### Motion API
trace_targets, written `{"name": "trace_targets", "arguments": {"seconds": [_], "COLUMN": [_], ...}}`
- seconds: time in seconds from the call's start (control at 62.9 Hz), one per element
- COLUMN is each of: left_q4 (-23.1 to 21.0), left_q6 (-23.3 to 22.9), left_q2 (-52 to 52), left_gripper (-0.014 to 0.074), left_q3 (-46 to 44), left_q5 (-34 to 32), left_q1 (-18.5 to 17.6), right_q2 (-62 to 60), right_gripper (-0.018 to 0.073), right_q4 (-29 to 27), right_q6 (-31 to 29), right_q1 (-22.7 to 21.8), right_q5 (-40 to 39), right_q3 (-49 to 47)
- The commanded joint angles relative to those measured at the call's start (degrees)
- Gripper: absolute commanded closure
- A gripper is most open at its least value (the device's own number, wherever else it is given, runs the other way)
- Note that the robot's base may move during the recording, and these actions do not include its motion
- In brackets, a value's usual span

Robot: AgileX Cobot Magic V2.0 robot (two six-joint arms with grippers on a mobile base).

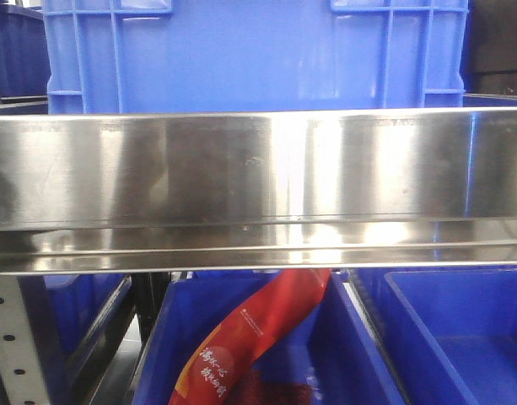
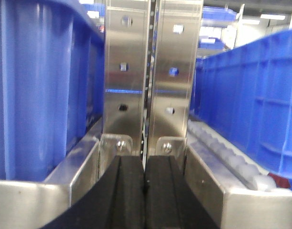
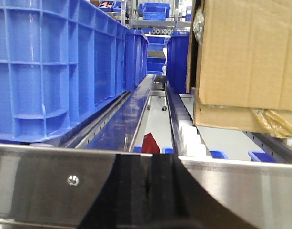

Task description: Grab block from conveyor and place in blue bin

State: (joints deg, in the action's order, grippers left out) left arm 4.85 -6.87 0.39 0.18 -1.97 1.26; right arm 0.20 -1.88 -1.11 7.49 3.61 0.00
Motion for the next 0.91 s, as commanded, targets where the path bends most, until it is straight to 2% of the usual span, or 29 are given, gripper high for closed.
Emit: {"name": "trace_targets", "arguments": {"seconds": [0.0, 0.89], "left_q4": [-0.2, -0.6], "left_q6": [-0.3, -0.3], "left_q2": [-0.4, -0.4], "left_gripper": [0.0707, 0.0707], "left_q3": [-0.2, -0.2], "left_q5": [-0.6, -0.5], "left_q1": [0.1, 0.0], "right_q2": [-0.2, -0.2], "right_gripper": [0.0721, 0.0721], "right_q4": [-0.1, -0.1], "right_q6": [0.0, 0.0], "right_q1": [-0.4, -0.4], "right_q5": [-1.1, -1.1], "right_q3": [0.0, 0.0]}}
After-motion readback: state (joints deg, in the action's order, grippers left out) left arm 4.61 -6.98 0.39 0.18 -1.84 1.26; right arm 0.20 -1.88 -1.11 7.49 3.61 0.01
